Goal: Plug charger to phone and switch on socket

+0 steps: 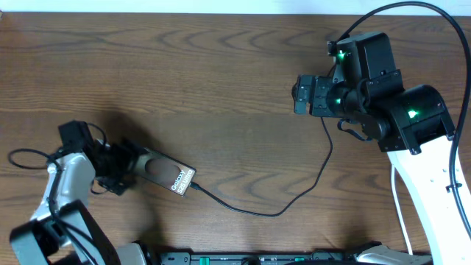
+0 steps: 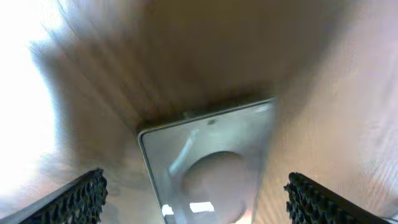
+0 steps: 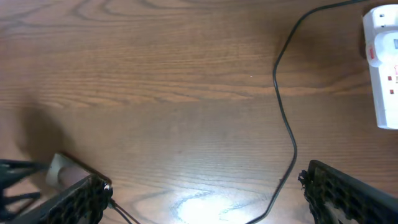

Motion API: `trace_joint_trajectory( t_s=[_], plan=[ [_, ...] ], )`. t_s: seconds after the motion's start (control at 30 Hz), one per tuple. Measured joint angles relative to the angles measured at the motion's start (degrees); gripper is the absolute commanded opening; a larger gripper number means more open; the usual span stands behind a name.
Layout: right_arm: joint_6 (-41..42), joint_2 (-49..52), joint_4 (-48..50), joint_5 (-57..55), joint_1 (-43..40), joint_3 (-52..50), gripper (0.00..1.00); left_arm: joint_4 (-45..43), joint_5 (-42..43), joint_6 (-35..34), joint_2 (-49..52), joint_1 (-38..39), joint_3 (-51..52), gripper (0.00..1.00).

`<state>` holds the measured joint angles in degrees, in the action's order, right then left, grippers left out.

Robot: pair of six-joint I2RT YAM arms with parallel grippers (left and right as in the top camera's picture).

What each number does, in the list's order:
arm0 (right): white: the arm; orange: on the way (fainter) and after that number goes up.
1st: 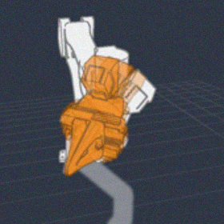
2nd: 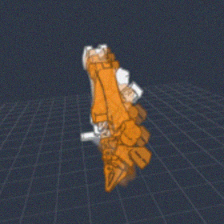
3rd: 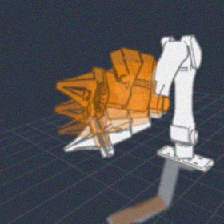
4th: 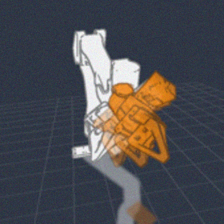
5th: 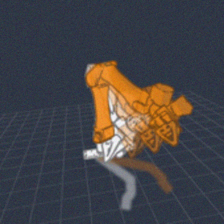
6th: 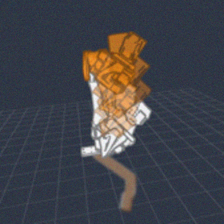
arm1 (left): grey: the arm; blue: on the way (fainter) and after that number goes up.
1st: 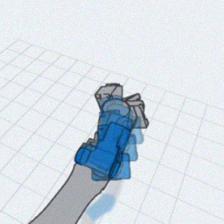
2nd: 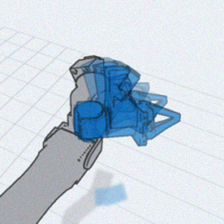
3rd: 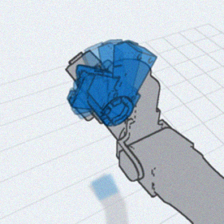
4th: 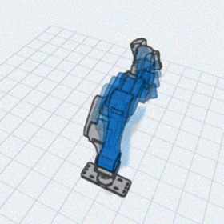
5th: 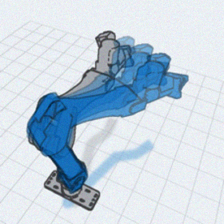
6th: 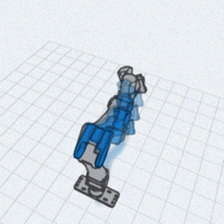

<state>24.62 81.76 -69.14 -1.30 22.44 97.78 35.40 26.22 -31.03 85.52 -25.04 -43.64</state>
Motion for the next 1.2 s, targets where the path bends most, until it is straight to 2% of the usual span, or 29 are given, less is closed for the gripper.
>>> trace_joint_trajectory(
  t_s=[0.13,0.27,0.47,0.57,0.7,0.9,1.07,1.2],
  plan=[
    [-0.02,0.0,0.17,-0.98,0.0,0.0,0.99,2.16,-2.58,4.22,-5.6,0.02,-8.37,0.91],
    [-0.02,0.09,0.98,-3.1,0.0,0.0,0.99,5.6,-3.69,11.45,-11.06,1.14,-19.74,0.91],
    [-0.7,0.5,3.61,-4.59,-2.67,0.0,0.99,9.64,-4.13,18.53,-11.54,7.48,-30.08,0.91],
    [-2.43,0.63,4.13,-1.64,-8.57,0.0,0.99,9.66,-4.13,20.02,-10.82,11.72,-32.26,0.91],
    [-7.1,1.66,4.24,7.52,-21.38,0.0,0.99,8.09,-4.2,20.87,-9.97,17.35,-33.03,0.92],
    [-19.28,7.56,3.3,26.29,-42.34,0.46,0.99,5.79,-4.13,21.05,-9.6,23.69,-33.03,0.92],
    [-31.01,16.81,-0.87,35.01,-50.62,3.61,0.99,5.2,-4.15,21.05,-9.53,25.4,-33.03,0.92],
    [-40.22,23.8,-2.23,37.48,-52.0,4.85,0.99,5.09,-4.17,21.05,-9.51,25.49,-33.03,0.92]
  ],
)
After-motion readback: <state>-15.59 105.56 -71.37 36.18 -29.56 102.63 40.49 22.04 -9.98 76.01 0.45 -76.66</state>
